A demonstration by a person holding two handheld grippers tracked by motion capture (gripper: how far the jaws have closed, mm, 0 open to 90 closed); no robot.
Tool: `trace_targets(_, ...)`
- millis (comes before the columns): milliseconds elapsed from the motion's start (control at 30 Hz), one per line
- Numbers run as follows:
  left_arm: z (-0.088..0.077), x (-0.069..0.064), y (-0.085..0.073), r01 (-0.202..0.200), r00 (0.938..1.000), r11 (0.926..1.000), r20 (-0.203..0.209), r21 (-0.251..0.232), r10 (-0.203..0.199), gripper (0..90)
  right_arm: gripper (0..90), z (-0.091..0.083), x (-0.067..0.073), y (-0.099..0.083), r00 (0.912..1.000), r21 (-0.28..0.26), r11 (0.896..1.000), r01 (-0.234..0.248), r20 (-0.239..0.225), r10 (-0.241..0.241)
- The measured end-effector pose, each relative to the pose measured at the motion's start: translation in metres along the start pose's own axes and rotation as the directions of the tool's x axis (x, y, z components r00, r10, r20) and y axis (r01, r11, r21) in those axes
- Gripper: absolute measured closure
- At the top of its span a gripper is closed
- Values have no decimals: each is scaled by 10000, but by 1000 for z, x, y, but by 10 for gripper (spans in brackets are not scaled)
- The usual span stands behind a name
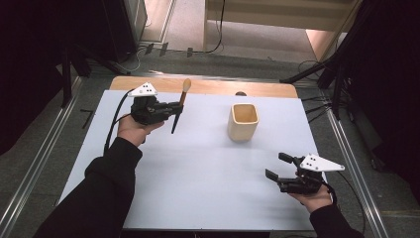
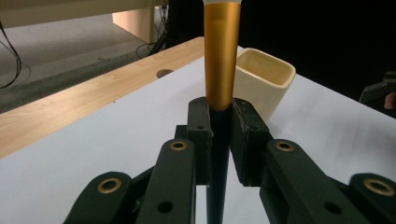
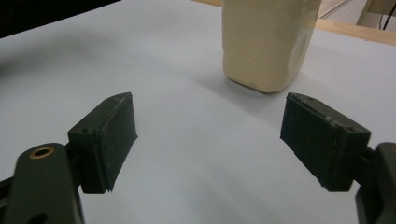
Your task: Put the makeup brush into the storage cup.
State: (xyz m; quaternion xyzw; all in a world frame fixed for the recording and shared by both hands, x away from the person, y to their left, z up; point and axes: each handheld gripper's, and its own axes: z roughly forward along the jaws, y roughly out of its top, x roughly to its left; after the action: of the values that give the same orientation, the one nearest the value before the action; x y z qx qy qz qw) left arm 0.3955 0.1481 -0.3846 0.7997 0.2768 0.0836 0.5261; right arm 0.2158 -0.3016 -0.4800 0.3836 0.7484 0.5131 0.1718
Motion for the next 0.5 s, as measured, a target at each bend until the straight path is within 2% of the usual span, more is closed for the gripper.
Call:
trace_targets(200, 4, -4, 5, -169, 9998, 9998, 107, 146, 168, 795, 188, 0, 0, 0, 10000, -32, 10000, -28, -8, 28)
trace_targets(500, 14, -11, 16, -267, 9991, 9996, 345, 50, 265, 795, 188, 0, 0, 0, 10000, -54, 10000, -44, -34, 44)
